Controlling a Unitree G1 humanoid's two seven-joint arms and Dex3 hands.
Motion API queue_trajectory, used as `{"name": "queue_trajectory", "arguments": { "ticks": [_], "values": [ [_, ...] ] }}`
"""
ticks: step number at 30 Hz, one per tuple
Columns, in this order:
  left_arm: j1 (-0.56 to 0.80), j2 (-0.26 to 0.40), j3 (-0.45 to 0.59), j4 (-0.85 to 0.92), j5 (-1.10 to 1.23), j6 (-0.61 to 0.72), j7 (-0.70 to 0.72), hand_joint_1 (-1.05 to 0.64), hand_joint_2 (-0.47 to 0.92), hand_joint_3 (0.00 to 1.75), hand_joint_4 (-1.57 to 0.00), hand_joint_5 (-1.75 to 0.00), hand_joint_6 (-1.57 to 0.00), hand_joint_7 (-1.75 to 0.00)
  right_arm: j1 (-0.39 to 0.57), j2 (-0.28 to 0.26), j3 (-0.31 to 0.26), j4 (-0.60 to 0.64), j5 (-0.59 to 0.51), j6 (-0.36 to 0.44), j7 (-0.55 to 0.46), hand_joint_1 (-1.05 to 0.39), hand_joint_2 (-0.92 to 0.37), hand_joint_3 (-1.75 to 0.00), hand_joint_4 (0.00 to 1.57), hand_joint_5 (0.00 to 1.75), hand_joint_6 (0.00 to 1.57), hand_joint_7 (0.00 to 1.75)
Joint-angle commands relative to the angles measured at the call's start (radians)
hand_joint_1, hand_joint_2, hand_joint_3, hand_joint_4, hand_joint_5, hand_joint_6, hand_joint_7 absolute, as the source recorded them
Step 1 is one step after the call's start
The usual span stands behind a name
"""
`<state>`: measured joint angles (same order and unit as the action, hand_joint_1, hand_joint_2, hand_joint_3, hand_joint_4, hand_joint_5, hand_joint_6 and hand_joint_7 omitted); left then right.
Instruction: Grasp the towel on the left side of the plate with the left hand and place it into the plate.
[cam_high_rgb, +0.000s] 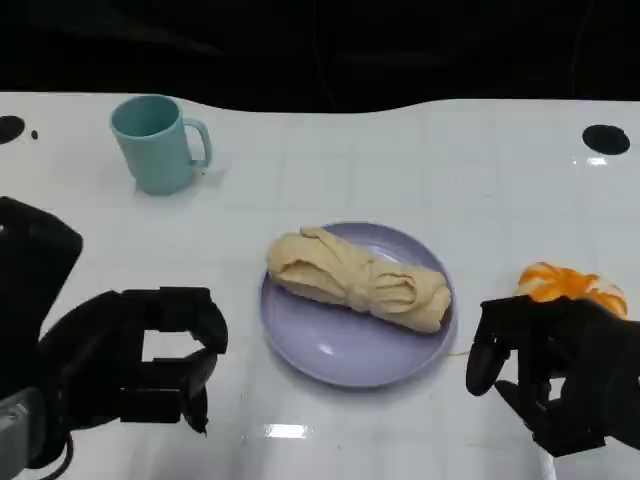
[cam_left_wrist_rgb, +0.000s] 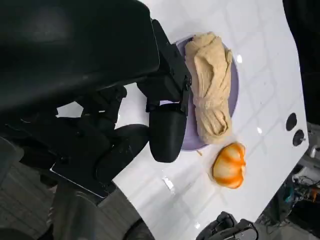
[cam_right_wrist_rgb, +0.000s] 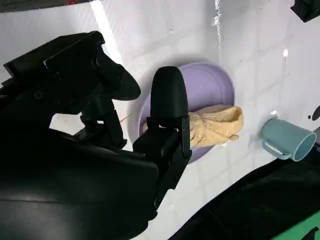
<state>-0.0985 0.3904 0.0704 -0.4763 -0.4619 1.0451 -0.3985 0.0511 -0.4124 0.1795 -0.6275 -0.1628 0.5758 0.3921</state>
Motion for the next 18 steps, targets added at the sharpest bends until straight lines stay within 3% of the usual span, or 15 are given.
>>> {"name": "queue_trajectory", "arguments": {
  "ticks": [1,18],
  "values": [
    [0.001,0.028,-0.008,0.02,0.003,-0.034,-0.018,-0.08,0.56,1.22,-0.81,-1.75,-0.72,-1.62,0.008,-0.004,-0.006,0.001,0.0,-0.001,-0.004,-0.01,-0.54,-1.1,0.74,1.75,0.72,1.4],
    [-0.018,0.037,-0.002,0.024,-0.004,-0.024,-0.009,-0.11,0.63,1.11,-0.79,-1.75,-0.71,-1.59,0.003,-0.006,-0.011,0.007,0.002,-0.009,-0.001,-0.01,-0.56,-1.07,0.74,1.75,0.71,1.41]
  ]
}}
